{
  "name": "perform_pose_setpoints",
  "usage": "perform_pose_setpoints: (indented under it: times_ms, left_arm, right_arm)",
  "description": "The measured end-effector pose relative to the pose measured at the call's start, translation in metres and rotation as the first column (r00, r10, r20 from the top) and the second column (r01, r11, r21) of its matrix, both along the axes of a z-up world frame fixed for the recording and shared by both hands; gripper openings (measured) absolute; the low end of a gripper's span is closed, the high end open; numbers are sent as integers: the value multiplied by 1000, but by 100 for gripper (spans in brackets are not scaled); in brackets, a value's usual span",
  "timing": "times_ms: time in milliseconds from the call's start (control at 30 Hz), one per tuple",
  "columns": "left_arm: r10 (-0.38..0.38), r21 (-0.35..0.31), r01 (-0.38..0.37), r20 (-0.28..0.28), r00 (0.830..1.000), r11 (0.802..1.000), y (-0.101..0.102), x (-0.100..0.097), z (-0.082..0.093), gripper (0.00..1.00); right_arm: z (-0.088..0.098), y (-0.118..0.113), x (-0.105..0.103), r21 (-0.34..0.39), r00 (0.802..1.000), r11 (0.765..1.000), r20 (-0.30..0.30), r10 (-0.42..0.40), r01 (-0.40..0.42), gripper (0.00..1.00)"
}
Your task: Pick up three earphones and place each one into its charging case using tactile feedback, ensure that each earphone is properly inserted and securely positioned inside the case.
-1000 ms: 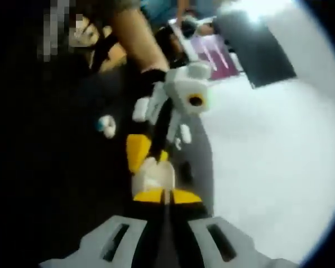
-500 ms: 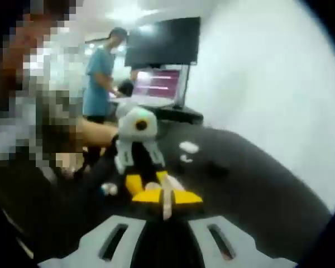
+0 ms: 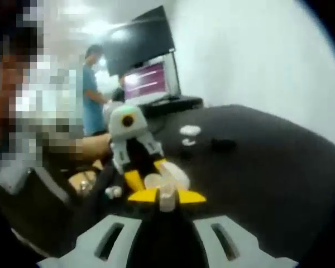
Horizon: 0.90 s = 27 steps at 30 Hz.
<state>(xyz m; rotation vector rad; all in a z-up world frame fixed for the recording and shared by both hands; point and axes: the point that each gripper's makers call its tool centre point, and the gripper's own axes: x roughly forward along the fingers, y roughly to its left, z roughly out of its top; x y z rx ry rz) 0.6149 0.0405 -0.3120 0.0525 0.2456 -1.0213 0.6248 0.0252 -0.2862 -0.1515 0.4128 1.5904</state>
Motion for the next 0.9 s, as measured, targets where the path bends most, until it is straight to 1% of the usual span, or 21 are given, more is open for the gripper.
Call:
perform_pose_setpoints:
  times_ms: [67,133,200,267,300,333,367,400,467,500,533,567,600,667,700,767,833,900]
  left_arm:
    - [1,1,-1,2,1000,1000,0,0,0,17]
    - [1,1,-1,0,1000,1000,0,0,0,17]
    - [0,2,0,-1,1000,1000,0,0,0,17]
    - [-2,4,2,2,1000,1000,0,-1,0,17]
    - [-2,5,2,3,1000,1000,0,-1,0,17]
    - [-1,5,1,3,1000,1000,0,0,0,17]
    - [2,4,-2,1,1000,1000,0,0,0,17]
    - [1,3,-1,0,1000,1000,0,0,0,17]
    - [1,5,-1,3,1000,1000,0,0,0,17]
    - [1,6,-1,4,1000,1000,0,0,0,17]
    - [1,7,-1,6,1000,1000,0,0,0,17]
    - [1,8,-1,8,1000,1000,0,0,0,17]
    - [1,9,-1,9,1000,1000,0,0,0,17]
    - [1,11,-1,12,1000,1000,0,1,0,17]
    - [1,13,-1,16,1000,1000,0,0,0,17]
    - [1,17,-1,23,1000,1000,0,0,0,17]
    - [1,20,-1,27,1000,1000,0,0,0,17]
    - [0,24,-1,33,999,1000,0,0,0,17]
  right_arm:
    - [0,1,-1,-2,1000,1000,3,-2,2,14]
    - [1,2,-4,-3,1000,1000,28,8,-8,16]
    - [2,0,-7,-5,998,1000,66,25,-25,16]
    - [2,-2,-8,-8,996,999,82,31,-31,16]
    - [3,-3,-9,-11,994,999,98,39,-38,16]
    - [4,-5,-9,-13,993,999,103,50,-48,16]
    - [4,-6,-12,-17,993,998,100,68,-66,16]
    - [4,-7,-15,-19,991,997,110,80,-78,16]
    - [3,-7,-15,-30,984,996,152,93,-89,16]
    - [2,-7,-15,-34,982,995,163,95,-90,16]
    - [4,-4,-13,-28,972,995,212,97,-93,16]
    - [6,-3,-13,-21,968,995,232,98,-96,16]
    - [14,0,-13,11,945,993,308,106,-115,16]
    - [26,5,-21,59,920,987,372,119,-152,16]
    - [26,5,-25,56,929,987,351,119,-147,17]
    - [27,6,-29,50,931,986,340,132,-158,23]
    - [26,5,-28,42,940,989,317,124,-144,24]
    - [22,4,-28,35,953,989,274,126,-141,25]
